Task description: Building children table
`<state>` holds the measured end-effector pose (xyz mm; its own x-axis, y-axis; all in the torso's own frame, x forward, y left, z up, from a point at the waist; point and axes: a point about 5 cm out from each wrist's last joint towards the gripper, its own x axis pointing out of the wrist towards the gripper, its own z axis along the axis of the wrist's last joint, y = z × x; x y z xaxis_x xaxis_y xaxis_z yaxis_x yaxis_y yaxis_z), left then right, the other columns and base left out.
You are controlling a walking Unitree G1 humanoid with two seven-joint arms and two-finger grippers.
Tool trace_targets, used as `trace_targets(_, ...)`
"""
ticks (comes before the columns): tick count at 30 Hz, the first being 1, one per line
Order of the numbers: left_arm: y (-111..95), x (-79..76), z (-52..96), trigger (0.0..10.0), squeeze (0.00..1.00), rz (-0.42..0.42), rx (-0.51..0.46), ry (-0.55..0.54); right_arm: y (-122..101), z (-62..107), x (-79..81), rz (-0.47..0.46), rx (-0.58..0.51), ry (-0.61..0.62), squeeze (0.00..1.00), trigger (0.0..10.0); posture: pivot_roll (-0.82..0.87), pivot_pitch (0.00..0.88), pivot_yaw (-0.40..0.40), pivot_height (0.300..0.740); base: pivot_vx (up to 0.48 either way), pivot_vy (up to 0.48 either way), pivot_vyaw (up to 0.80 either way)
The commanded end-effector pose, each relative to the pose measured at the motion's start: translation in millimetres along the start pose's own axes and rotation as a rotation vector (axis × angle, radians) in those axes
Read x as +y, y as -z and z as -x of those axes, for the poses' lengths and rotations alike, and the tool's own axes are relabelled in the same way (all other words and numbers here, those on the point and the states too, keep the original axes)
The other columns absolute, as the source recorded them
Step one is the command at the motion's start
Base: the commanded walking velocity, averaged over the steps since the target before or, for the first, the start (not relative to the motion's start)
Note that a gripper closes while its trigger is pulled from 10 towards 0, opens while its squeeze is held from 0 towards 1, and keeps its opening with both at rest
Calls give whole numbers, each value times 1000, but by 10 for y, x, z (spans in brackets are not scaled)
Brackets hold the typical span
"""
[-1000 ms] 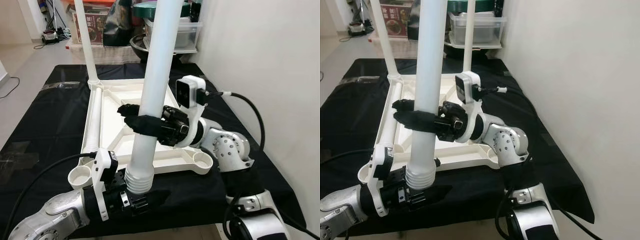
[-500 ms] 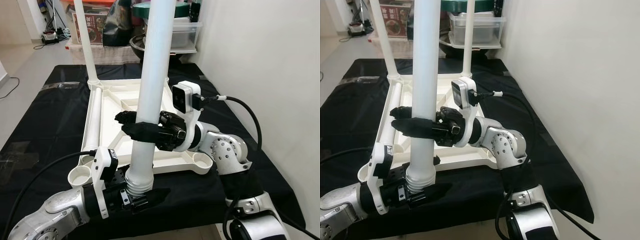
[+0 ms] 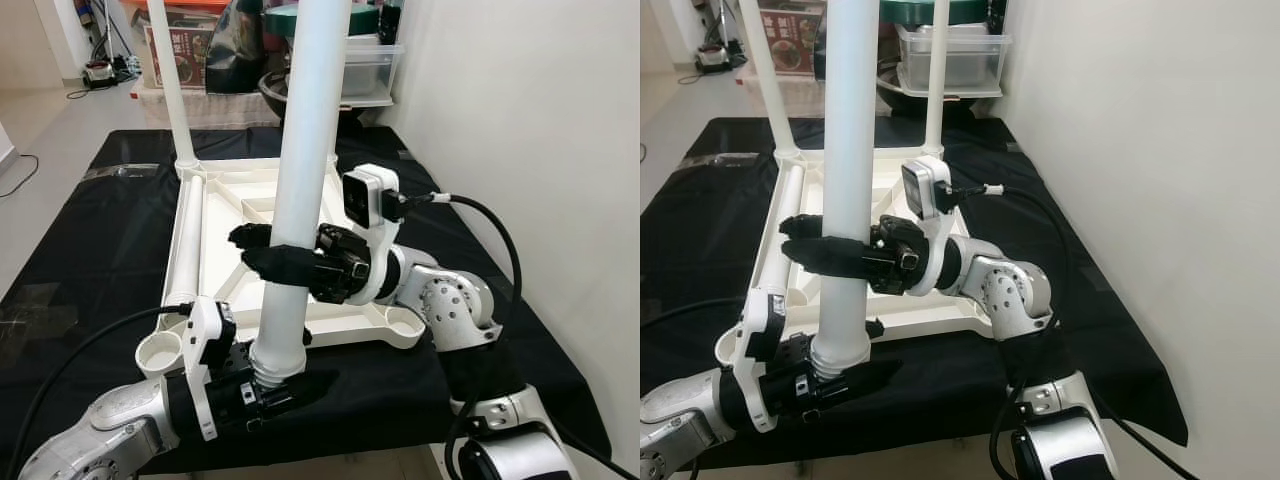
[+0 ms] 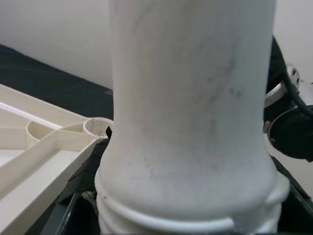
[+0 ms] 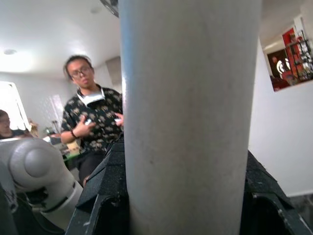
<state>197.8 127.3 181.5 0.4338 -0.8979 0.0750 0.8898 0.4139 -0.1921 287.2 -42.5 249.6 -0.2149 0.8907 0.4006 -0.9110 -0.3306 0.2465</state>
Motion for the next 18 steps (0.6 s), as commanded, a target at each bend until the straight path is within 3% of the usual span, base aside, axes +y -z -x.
trace_targets(1, -34, -10, -12, 0, 0, -17, -23, 7, 83, 9, -66, -14, 68, 86, 0, 10000, 97, 0, -70, 740, 0, 0, 0)
trace_targets(2, -32, -14, -12, 0, 0, -18, -19, 9, 85, 12, -80, -25, 66, 100, 1000, 10000, 97, 0, -70, 740, 0, 0, 0)
trace_targets(8, -30, -11, -5, 0, 0, -36, -12, 3, 47, 25, -130, -16, 42, 162, 1000, 10000, 96, 0, -71, 740, 0, 0, 0)
trace_targets(9, -34, -1, 1, 0, 0, -44, -12, -10, 21, 32, -158, 13, 30, 205, 678, 10000, 97, 0, -72, 740, 0, 0, 0)
trace_targets(10, -34, -1, 1, 0, 0, -44, -12, -10, 21, 32, -158, 13, 30, 205, 678, 10000, 97, 0, -72, 740, 0, 0, 0)
trace_targets(11, -36, 6, 4, 0, 0, -49, -11, -19, 11, 35, -161, 22, 21, 213, 0, 10000, 97, 0, -72, 740, 0, 0, 0)
trace_targets(13, -39, 23, 10, 0, 0, -55, -14, -35, -13, 40, -182, 16, -11, 246, 0, 10000, 97, 0, -72, 740, 0, 0, 0)
trace_targets(15, -46, 145, 24, 0, 0, -100, -11, -155, -63, 52, -209, 11, -84, 312, 0, 10000, 97, 0, -72, 740, 0, 0, 0)
trace_targets(17, -46, 145, 24, 0, 0, -100, -11, -155, -63, 52, -209, 11, -84, 312, 0, 10000, 97, 0, -72, 740, 0, 0, 0)
trace_targets(18, -41, 230, 31, 0, 0, -135, 4, -233, -84, 56, -219, 7, -118, 346, 0, 10000, 95, 0, -70, 740, 0, 0, 0)
